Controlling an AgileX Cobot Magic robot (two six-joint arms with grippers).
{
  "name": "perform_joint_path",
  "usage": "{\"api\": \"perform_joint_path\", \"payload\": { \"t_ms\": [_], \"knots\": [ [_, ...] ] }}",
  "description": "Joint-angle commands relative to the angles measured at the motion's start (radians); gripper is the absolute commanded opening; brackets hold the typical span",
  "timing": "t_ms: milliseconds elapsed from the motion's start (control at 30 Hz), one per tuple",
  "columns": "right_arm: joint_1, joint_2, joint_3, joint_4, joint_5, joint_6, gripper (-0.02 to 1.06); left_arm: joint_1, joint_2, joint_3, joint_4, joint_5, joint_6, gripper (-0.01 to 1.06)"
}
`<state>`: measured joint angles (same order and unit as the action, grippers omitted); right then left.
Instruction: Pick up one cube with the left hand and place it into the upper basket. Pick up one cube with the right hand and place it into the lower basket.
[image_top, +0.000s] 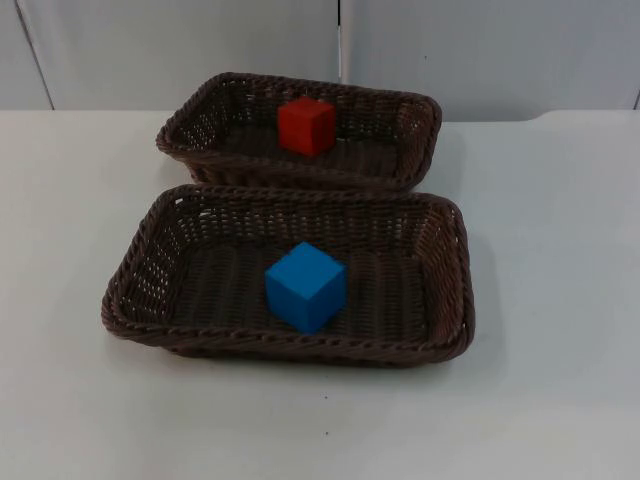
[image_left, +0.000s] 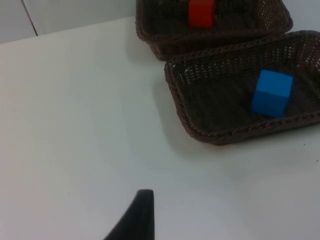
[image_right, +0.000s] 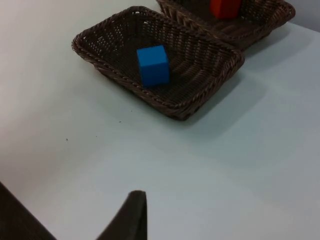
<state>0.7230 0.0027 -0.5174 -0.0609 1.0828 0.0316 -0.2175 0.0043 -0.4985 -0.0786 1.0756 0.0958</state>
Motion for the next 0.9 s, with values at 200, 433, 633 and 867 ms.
{"api": "perform_joint_path", "payload": {
  "t_ms": [200,433,633,867],
  "knots": [
    [-0.003,-0.003,0.001,0.005,-0.003,-0.006,1.05,-0.002,-0.004,0.004,-0.009,0.001,0.002,1.05],
    [-0.003,-0.003,0.001,0.01,-0.003,0.006,1.05,-0.002,-0.004,0.004,-0.009,0.001,0.002,1.05],
    [-0.003,-0.003,0.001,0.01,-0.003,0.006,1.05,-0.002,-0.004,0.004,-0.009,0.001,0.002,1.05],
    [-0.003,-0.003,0.001,0.01,-0.003,0.006,1.05,-0.002,-0.004,0.004,-0.009,0.001,0.002,1.05]
  ]
}}
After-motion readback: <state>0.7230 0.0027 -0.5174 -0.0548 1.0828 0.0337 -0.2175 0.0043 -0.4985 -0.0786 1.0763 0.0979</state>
